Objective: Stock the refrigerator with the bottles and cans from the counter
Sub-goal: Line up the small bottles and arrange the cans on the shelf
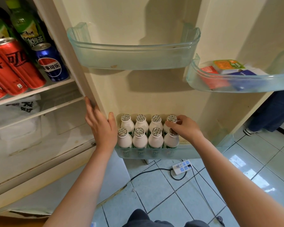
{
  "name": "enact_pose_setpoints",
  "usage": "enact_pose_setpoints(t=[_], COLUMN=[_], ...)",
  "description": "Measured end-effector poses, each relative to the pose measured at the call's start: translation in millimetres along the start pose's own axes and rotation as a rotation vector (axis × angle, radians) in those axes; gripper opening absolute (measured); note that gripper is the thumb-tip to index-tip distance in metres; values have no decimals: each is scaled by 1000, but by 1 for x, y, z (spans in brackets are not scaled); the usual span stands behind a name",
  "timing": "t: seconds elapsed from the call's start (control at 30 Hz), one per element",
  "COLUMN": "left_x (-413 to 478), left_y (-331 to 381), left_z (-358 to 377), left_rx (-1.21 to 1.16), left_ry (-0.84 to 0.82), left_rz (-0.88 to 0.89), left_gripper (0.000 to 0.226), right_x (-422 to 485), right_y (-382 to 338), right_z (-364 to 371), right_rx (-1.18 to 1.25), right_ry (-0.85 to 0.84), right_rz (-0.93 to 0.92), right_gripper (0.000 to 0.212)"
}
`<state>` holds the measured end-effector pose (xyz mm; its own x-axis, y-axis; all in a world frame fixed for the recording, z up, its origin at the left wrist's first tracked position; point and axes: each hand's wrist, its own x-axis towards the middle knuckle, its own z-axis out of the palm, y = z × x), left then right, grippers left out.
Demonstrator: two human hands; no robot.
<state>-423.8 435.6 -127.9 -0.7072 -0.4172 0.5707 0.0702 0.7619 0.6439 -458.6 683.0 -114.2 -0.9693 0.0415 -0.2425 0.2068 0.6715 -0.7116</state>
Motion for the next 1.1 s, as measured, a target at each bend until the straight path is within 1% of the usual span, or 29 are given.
enact_pose_setpoints(t=[0.17,0.27,0.33,0.4,0.47,0.57,0.67,0.73,0.8,0.83,0.93,1.03,1.1], left_x=[0,-1,-1,-2,-1,2,2,-1,-5,-6,-6,2,10], left_y=[0,0,1,3,7,8,3,-5,-17,-23,-45,-64,-77], left_z=[-1,-1,-3,-5,-9,-21,-43,-58,-71,-78,-101,-128,-148], left_rx=[1,5,5,10,17,-48,-158,-210,-237,-252,-242,-172,-145], left_ry=[-9,-16,-22,-25,-33,-93,-140,-112,-71,-55,-25,-27,-15], left_rz=[5,0,-15,-32,-38,-38,-64,-100,-155,-188,-274,-361,-374], left_gripper=[61,60,60,59,57,50,46,35,22,20,17,21,17], right_x=[-4,-8,-12,-19,-28,-44,-58,-66,-71,-74,-80,-81,-79], right_y=[2,2,0,-3,-8,-20,-38,-52,-68,-76,-101,-127,-146], right_z=[-1,-2,-2,-1,0,5,13,20,29,35,54,75,89], right_rx=[58,47,-3,-82,-128,-88,19,67,99,112,134,135,134], right_ry=[-37,-54,-32,54,191,375,438,415,357,319,199,66,4], right_rz=[-14,-16,-33,-72,-133,-303,-502,-598,-685,-730,-858,-953,-987], right_gripper=[48,53,57,59,54,34,17,15,18,19,19,19,20])
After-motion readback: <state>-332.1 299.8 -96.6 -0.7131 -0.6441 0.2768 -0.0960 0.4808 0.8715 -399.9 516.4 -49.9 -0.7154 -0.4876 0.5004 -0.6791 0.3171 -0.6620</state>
